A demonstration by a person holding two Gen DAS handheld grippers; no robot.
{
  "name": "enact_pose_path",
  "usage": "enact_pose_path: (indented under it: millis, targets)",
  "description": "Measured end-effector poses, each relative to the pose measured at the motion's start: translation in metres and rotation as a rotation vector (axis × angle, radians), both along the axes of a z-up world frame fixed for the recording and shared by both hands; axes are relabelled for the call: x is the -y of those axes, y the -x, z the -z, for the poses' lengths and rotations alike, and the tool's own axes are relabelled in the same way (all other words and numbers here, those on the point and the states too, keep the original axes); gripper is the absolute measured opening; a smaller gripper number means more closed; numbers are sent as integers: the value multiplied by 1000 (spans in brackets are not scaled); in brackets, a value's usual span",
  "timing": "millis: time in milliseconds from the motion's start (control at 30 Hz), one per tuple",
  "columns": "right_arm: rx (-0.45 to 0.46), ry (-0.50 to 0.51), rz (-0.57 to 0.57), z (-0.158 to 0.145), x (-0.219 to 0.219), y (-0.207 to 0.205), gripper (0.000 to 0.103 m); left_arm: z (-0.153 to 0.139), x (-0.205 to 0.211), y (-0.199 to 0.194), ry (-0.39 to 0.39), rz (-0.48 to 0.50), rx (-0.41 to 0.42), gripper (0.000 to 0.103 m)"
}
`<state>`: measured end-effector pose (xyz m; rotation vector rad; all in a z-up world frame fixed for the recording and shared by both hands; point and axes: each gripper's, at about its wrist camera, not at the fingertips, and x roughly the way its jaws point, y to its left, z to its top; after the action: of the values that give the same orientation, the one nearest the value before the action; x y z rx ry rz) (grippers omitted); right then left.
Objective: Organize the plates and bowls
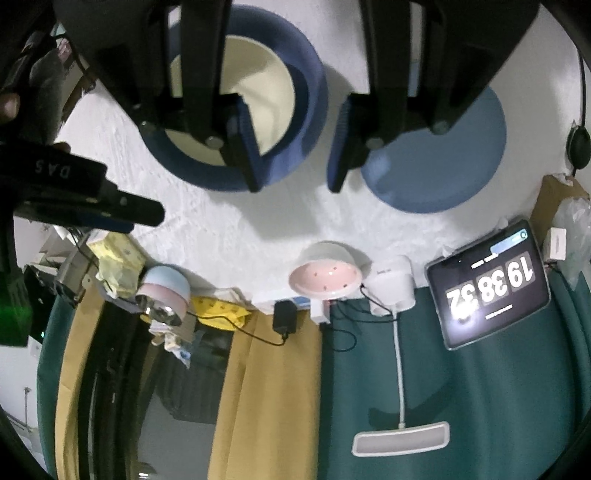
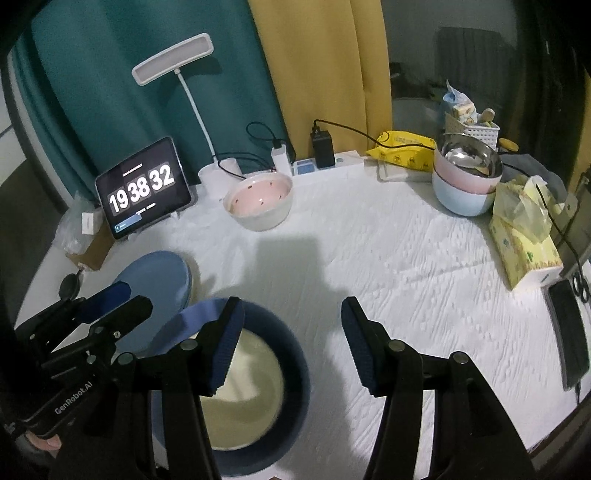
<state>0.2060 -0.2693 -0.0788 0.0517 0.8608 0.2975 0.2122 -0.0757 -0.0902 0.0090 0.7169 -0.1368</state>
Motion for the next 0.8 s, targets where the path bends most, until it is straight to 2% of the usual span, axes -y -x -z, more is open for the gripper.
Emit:
enact_pose_path:
  millis: [500,800]
  targets:
    - [-12,37,-26,6,-11,-56,58,-3,-14,-54,2,-22,2,37]
    - [-29,53,-51,15,-19,-90,58,-2,-21,-87,60,-14,-34,37]
